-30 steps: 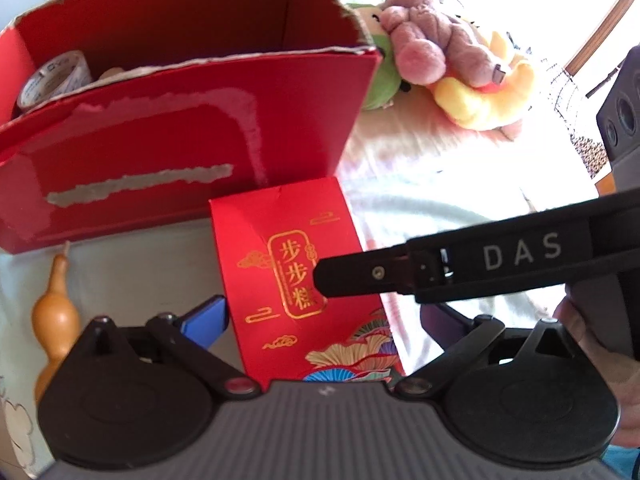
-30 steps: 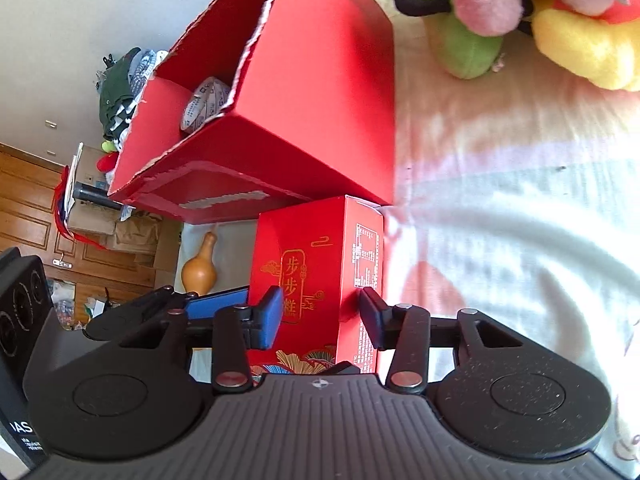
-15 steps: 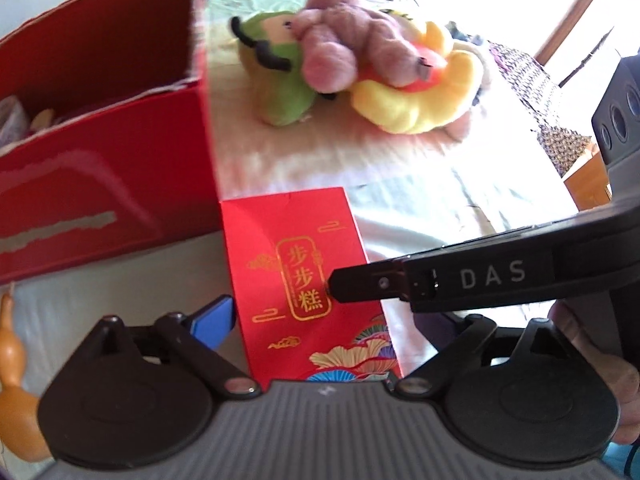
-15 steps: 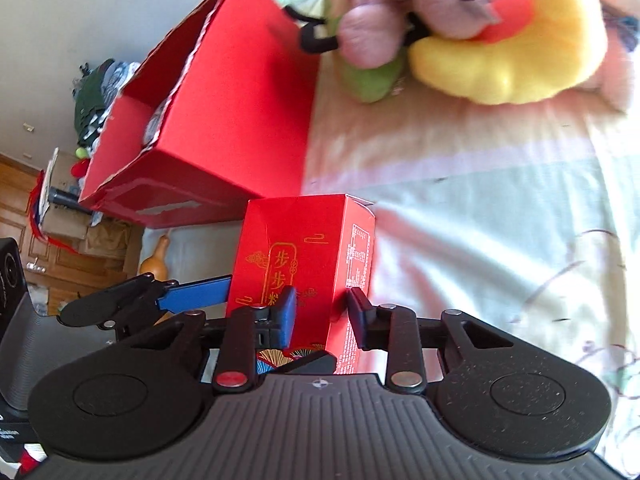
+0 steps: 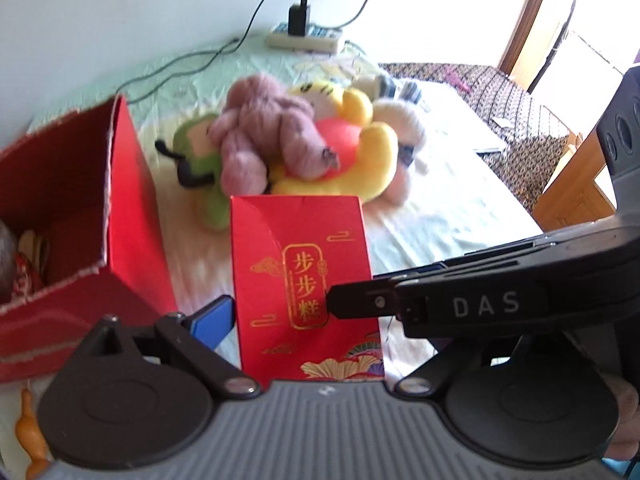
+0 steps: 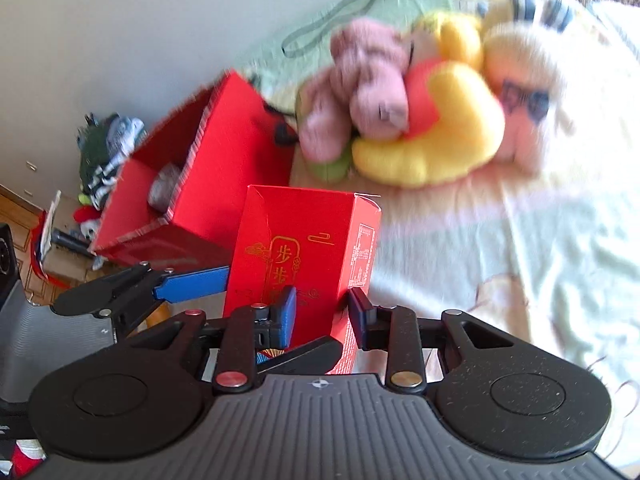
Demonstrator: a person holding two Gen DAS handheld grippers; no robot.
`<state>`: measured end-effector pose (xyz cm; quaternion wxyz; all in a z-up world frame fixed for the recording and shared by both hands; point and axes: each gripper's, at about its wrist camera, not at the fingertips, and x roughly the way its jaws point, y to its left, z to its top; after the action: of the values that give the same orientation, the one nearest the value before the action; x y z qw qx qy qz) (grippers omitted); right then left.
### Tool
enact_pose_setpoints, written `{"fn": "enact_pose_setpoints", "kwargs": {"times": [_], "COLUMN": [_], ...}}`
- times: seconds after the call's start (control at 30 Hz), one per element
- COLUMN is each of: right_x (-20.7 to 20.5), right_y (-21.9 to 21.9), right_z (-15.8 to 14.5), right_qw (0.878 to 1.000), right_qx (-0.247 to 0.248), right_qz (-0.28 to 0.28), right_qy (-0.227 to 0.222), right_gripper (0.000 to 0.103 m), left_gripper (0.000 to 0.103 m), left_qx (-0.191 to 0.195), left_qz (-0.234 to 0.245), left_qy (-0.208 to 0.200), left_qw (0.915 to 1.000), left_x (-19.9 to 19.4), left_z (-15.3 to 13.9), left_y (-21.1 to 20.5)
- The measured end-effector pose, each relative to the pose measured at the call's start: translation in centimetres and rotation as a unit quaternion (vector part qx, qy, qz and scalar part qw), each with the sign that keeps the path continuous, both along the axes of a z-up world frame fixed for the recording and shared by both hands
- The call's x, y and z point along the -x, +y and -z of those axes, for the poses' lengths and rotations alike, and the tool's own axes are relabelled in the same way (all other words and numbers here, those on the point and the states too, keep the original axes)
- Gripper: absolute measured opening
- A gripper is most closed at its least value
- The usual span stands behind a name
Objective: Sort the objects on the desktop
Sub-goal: 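Close the right tool on the red gift box, then lift the red gift box and carry it over the red box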
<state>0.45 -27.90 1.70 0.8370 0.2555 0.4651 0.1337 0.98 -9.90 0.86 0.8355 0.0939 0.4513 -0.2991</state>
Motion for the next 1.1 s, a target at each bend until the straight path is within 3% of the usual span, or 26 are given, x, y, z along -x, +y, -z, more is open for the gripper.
{"fn": "enact_pose_setpoints", "kwargs": {"times": [0.43,0.7,0.87,1.1], "right_x": [-2.4,-7.2,-10.3,-14.2], "right_y": [1.4,6.6,10.4,15.3], "right_z": [-6.4,-9.7,-9.7,-6.5], "right_qw": [0.994,0.987,0.986,0.991], "right_qx": [-0.012,0.001,0.003,0.037], "right_qz": [-0.017,-0.047,-0.065,-0.087], "right_qy": [-0.103,-0.153,-0.153,-0.100], "right_gripper": [0.033,0.033,0.033,0.033], "left_gripper": [0.095,0.095,0.095,0.095], "left_qx": [0.023,0.018,0.012,0.000], "left_qz": [-0.045,-0.069,-0.083,-0.078], "left_qy": [-0.093,-0.147,-0.150,-0.103], "left_qw": [0.9944,0.9865,0.9851,0.9916], "left_x": [-1.7,-4.8,-7.2,-10.9], "left_z": [-7.1,-10.5,-10.5,-6.9], "left_y": [2.9,8.2,12.1,16.1]}}
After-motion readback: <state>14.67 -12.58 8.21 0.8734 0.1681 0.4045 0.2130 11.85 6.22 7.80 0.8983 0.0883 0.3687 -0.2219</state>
